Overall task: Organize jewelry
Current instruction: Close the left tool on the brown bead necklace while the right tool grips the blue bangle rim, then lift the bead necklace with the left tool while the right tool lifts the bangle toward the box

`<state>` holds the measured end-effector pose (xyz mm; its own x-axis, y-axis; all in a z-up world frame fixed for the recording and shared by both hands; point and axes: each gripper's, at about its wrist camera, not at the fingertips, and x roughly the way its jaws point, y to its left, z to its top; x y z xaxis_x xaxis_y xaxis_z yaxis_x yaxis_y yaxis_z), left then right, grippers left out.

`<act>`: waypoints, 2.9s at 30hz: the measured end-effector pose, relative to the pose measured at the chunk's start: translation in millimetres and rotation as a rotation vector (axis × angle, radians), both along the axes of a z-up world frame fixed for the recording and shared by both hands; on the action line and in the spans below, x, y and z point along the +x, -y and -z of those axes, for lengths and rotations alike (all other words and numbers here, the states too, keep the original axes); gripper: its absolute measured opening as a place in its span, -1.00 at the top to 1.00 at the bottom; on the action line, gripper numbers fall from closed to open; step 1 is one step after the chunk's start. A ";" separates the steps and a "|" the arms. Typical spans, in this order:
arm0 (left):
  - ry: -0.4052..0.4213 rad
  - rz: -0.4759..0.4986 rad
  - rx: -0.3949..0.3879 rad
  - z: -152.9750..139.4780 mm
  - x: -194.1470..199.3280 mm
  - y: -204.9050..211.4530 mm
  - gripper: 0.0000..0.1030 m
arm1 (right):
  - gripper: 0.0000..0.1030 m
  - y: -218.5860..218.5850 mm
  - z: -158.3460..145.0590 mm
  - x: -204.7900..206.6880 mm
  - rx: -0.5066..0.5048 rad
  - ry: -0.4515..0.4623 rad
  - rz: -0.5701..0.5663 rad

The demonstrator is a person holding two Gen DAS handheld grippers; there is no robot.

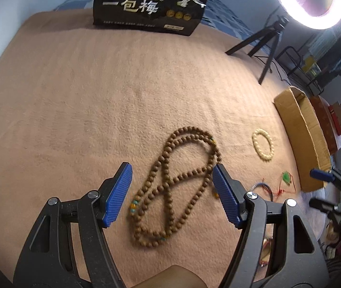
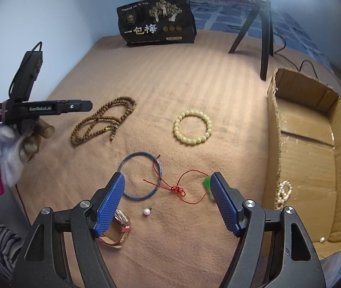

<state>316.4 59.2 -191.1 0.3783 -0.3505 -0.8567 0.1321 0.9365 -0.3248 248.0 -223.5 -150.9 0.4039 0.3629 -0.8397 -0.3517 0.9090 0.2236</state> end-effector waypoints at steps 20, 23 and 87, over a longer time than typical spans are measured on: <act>-0.082 0.068 -0.081 26.7 3.9 9.7 -0.39 | -0.43 -31.9 28.6 13.6 0.020 -0.055 -0.111; -0.066 0.110 -0.023 24.3 -3.2 21.5 -0.39 | -0.43 -39.0 31.2 12.2 0.006 -0.059 -0.134; 0.088 0.073 0.077 10.5 -44.6 29.0 0.80 | -0.37 -88.2 25.0 -6.8 -0.217 0.009 -0.237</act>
<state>271.8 30.3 -201.6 0.4289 -0.3149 -0.8467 0.2261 0.9449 -0.2368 241.2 -135.3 -175.9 0.3371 0.2606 -0.9047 -0.5608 0.8275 0.0294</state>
